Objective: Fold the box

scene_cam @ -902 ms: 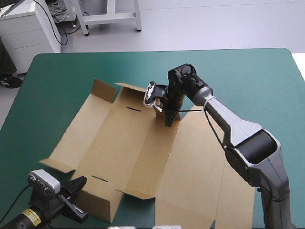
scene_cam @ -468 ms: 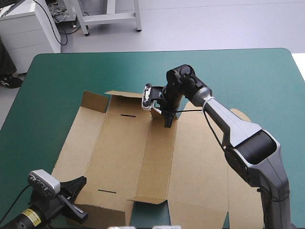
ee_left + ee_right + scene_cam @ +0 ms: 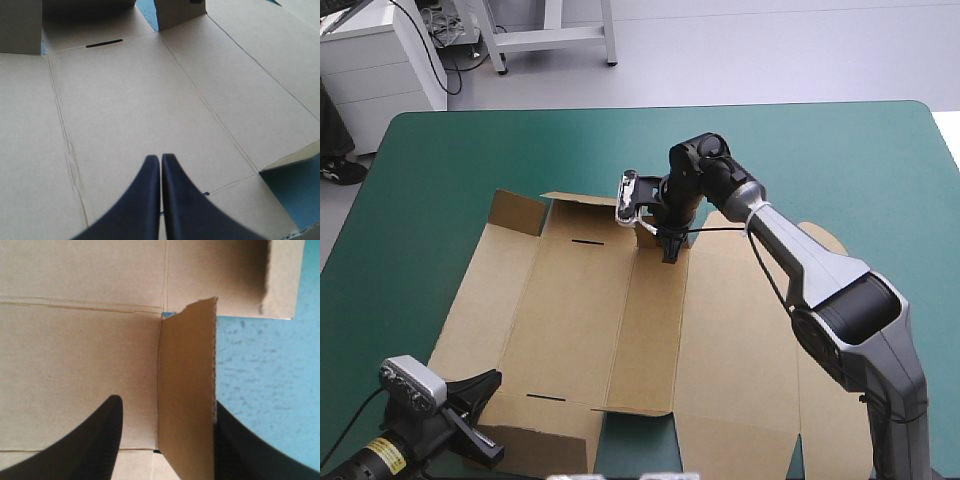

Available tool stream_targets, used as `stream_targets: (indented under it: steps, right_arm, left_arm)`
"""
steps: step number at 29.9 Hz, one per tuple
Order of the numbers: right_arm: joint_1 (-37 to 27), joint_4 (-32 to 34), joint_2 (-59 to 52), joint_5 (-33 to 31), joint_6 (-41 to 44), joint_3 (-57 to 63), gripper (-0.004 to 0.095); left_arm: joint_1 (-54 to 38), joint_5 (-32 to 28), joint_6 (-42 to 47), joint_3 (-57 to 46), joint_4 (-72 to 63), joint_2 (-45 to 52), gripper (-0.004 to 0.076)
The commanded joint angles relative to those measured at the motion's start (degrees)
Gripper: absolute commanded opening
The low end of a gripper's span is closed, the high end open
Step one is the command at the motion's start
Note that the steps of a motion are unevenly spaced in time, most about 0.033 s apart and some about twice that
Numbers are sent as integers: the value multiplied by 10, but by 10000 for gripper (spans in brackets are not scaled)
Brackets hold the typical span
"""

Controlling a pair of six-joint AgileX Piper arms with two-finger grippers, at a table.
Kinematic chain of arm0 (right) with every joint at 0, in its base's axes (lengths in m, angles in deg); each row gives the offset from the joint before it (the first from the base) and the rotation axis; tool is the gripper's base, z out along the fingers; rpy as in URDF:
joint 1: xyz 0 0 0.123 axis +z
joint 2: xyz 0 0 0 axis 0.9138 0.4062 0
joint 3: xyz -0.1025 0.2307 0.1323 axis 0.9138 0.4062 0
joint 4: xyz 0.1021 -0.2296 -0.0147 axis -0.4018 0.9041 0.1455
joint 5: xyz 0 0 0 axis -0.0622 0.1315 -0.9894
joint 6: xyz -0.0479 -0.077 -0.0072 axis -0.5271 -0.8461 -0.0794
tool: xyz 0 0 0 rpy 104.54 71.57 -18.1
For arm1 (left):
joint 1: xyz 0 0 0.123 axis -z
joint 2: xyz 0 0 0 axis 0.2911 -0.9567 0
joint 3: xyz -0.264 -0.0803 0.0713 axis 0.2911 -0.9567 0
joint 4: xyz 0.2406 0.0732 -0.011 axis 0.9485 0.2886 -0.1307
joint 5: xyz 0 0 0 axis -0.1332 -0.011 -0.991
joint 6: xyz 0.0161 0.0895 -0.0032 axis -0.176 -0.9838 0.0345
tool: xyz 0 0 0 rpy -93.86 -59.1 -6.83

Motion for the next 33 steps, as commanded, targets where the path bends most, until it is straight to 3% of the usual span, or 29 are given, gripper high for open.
stream_targets:
  steps: [1, 4, 9, 17, 21, 26, 33]
  right_arm:
    - [-2, 11, -35, -24, 34, -40, 516]
    - [-3, 54, -39, -32, 127, -74, 516]
    - [-3, 102, -83, -32, 187, -105, 504]
    - [-3, 114, -233, -32, 311, -104, 413]
    - [-3, 114, -323, -32, 382, -92, 274]
    - [-3, 120, -452, -32, 407, 5, -22]
    - [-3, 142, -641, -8, 452, 251, -14]
  left_arm:
    - [2, -40, 2, 15, -8, -8, -8]
    - [2, -40, 2, 15, -8, -8, -8]
    - [2, -40, 2, 15, -8, -8, -8]
    - [2, -40, 2, 15, -8, -8, -8]
    - [2, -40, 2, 15, -8, -8, -8]
    - [2, -40, 2, 15, -8, -8, -8]
    - [2, -40, 2, 15, -8, -8, -8]
